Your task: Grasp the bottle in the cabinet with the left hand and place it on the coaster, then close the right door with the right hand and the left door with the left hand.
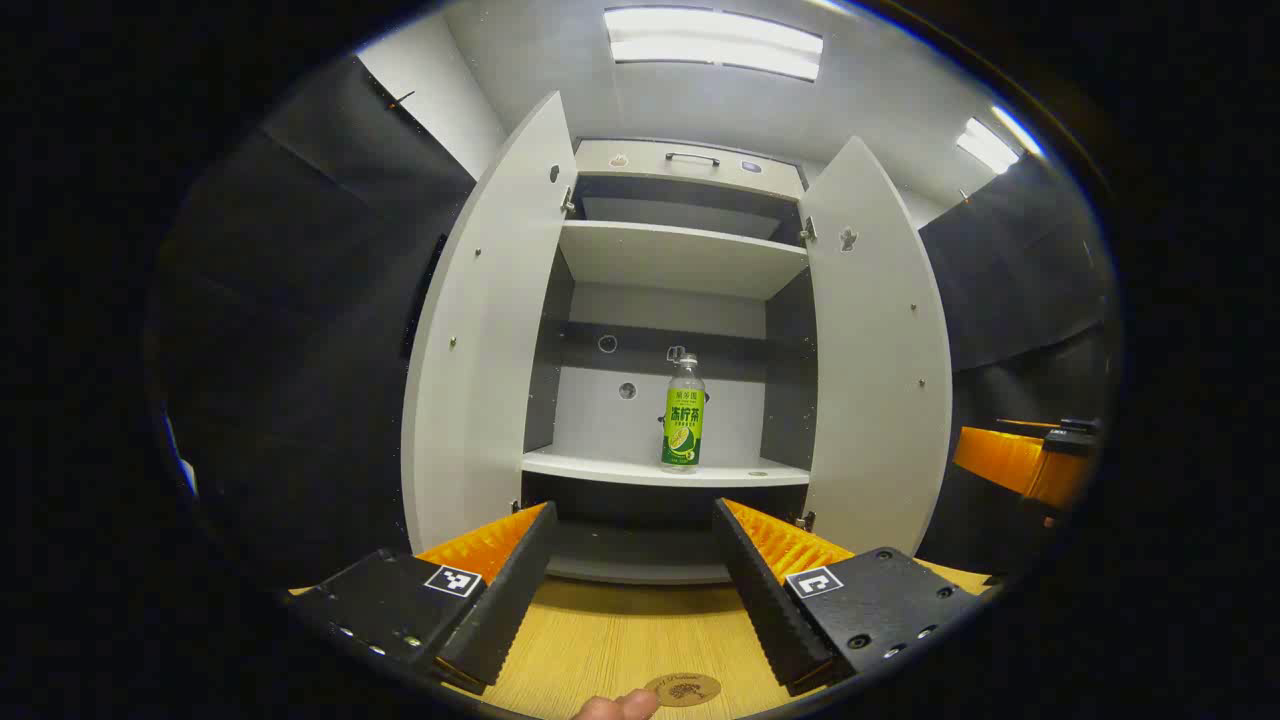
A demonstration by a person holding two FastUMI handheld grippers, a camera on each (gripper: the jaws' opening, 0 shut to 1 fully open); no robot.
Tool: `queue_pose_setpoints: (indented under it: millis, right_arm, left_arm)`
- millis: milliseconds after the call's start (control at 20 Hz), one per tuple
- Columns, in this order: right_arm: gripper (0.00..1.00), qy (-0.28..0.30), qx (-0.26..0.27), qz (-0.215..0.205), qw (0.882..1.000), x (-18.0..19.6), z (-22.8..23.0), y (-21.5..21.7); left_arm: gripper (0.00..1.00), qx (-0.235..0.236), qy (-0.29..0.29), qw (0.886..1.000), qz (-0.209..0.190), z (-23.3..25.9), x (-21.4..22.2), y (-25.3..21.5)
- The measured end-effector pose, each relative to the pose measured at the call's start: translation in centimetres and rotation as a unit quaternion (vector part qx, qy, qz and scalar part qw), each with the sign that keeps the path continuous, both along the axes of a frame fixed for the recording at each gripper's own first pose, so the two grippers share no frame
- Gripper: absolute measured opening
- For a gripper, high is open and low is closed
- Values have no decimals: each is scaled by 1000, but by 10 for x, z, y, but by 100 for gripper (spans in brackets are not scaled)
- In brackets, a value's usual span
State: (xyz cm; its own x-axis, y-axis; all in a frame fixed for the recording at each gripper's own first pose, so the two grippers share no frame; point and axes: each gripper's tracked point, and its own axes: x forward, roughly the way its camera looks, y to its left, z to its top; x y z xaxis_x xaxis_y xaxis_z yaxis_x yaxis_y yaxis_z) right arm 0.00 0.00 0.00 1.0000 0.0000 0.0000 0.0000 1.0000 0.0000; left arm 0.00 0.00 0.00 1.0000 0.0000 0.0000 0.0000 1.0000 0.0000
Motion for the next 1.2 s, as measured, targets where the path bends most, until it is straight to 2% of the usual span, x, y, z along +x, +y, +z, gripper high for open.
queue_pose_setpoints:
  millis: [50,200,250,400,450,550,600,650,900,950,1000,1050,1200]
  right_arm:
    - [84,1,1,-2,1000,0,-1,-1]
    - [84,6,-1,-3,1000,-2,-4,0]
    - [84,8,-4,-4,1000,-1,-4,-1]
    - [84,11,-2,-3,1000,1,-7,0]
    - [84,12,0,-2,1000,1,-7,1]
    - [84,13,-1,-2,1000,2,-7,1]
    - [84,13,-3,-2,1000,2,-8,1]
    - [84,12,-5,-2,1000,2,-7,2]
    - [83,5,-10,-2,1000,3,-3,4]
    - [84,5,-10,-2,1000,4,-3,4]
    - [84,6,-11,-2,1000,4,-3,4]
    - [84,6,-10,-2,1000,4,-4,5]
    - [84,7,-8,-2,1000,6,-4,4]
  left_arm:
    - [94,0,-1,1000,-1,0,0,0]
    - [94,-4,5,1000,-5,-3,0,-2]
    - [99,-4,6,1000,-3,-3,0,-1]
    - [99,-3,9,1000,-2,-6,1,0]
    - [94,-4,10,1000,-3,-6,1,0]
    - [94,-5,10,1000,-2,-7,2,2]
    - [99,-4,11,1000,-1,-9,2,2]
    - [94,-5,11,1000,-1,-8,3,2]
    - [95,0,9,1000,-7,-6,6,0]
    - [99,1,9,1000,-9,-6,7,0]
    - [99,1,10,1000,-12,-5,8,-1]
    - [94,1,10,1000,-13,-4,9,-2]
    - [94,-3,11,1000,-26,-1,16,-7]
